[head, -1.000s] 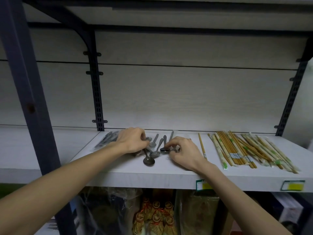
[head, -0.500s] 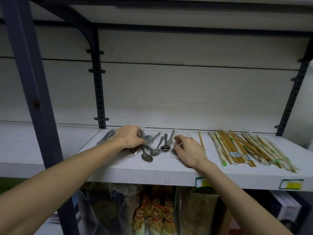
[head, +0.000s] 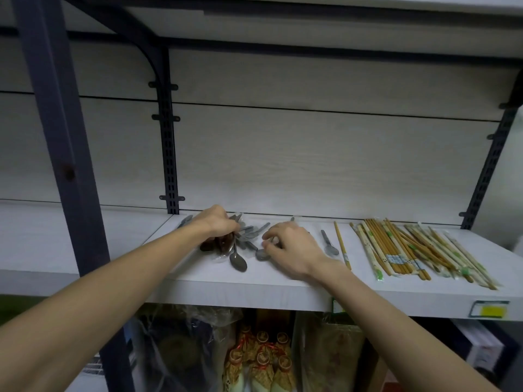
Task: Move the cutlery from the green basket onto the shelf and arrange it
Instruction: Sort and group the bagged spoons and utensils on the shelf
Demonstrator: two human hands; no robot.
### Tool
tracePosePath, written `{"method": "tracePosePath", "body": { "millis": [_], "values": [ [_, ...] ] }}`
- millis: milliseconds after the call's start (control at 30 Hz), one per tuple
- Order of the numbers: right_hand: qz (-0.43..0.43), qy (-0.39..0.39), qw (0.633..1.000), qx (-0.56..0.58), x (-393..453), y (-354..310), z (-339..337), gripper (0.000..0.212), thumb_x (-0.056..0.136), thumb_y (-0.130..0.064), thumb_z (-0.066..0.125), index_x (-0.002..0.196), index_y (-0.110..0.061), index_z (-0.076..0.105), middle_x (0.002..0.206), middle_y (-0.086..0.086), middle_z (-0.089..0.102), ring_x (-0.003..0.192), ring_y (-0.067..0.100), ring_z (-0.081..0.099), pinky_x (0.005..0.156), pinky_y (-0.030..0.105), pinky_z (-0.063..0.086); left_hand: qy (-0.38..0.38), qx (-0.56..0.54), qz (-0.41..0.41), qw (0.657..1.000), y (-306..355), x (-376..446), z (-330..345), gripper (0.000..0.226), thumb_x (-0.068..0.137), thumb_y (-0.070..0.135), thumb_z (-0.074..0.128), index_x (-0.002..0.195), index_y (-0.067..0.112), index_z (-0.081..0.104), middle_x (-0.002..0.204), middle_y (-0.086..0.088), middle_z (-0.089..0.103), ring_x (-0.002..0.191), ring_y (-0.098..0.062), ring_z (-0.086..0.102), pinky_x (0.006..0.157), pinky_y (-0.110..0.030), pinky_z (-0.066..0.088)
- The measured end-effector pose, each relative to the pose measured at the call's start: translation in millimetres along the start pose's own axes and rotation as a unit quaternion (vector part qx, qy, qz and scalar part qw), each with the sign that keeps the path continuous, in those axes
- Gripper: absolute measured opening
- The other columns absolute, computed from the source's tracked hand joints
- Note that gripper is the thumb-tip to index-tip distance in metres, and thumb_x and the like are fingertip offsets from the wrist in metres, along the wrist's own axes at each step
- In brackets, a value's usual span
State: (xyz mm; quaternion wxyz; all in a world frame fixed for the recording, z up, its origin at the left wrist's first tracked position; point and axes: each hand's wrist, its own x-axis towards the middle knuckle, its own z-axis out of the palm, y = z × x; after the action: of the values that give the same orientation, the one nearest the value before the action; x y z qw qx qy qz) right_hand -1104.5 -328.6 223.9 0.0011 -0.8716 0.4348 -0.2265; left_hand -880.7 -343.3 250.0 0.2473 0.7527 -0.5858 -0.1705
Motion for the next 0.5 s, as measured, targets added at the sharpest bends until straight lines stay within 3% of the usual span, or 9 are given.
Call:
{"method": "tracePosePath", "body": {
  "millis": [67, 133, 267, 367, 500],
  "values": [
    [-0.002, -0.048, 0.999, -0.011, 4, -10, 9, 0.033, 0.092, -0.045, 0.050, 0.098, -0.022, 0.074, 0.095, 0.002, 0.072, 0.095, 0.025, 0.064, 0.081, 0.037, 0.053, 0.000, 0.005, -0.001, 1.000, -3, 0, -2, 0.031, 0.082, 0.044, 0.075, 0.074, 0.014, 0.068, 0.071, -0.004, 0.065, 0.069, -0.022, 0.060, 0.066, -0.031, 0.044],
    [-0.002, -0.047, 0.999, -0.013, 4, -11, 14, 0.035, 0.093, -0.047, 0.049, 0.093, -0.021, 0.071, 0.085, 0.001, 0.070, 0.087, 0.026, 0.064, 0.073, 0.035, 0.051, -0.001, 0.014, -0.004, 1.000, -6, -1, -6, 0.028, 0.084, 0.040, 0.073, 0.074, 0.016, 0.064, 0.071, -0.003, 0.063, 0.071, -0.022, 0.060, 0.067, -0.031, 0.043],
    [0.005, -0.022, 1.000, 0.009, -2, -6, 12, 0.038, 0.094, -0.046, 0.053, 0.118, -0.019, 0.065, 0.100, 0.000, 0.072, 0.095, 0.025, 0.064, 0.079, 0.037, 0.052, 0.020, 0.017, 0.002, 1.000, -21, -1, -13, 0.019, 0.079, 0.036, 0.070, 0.075, 0.018, 0.065, 0.072, -0.003, 0.064, 0.073, -0.025, 0.062, 0.064, -0.032, 0.041],
    [0.013, -0.023, 1.000, 0.012, -6, 4, 8, 0.042, 0.093, -0.049, 0.055, 0.119, -0.018, 0.066, 0.109, -0.001, 0.071, 0.101, 0.023, 0.065, 0.083, 0.038, 0.054, 0.037, 0.001, 0.010, 0.999, -25, -1, -15, 0.026, 0.082, 0.035, 0.071, 0.082, 0.009, 0.072, 0.079, -0.008, 0.074, 0.081, -0.026, 0.070, 0.065, -0.033, 0.046],
    [0.015, -0.031, 0.999, 0.034, -12, 12, 5, 0.044, 0.095, -0.048, 0.056, 0.131, -0.023, 0.064, 0.126, -0.004, 0.068, 0.113, 0.017, 0.063, 0.093, 0.035, 0.051, 0.054, -0.017, 0.037, 0.998, -21, -3, -16, 0.022, 0.086, 0.034, 0.072, 0.085, 0.013, 0.074, 0.081, -0.006, 0.075, 0.085, -0.024, 0.071, 0.079, -0.040, 0.055]
  ]
}}
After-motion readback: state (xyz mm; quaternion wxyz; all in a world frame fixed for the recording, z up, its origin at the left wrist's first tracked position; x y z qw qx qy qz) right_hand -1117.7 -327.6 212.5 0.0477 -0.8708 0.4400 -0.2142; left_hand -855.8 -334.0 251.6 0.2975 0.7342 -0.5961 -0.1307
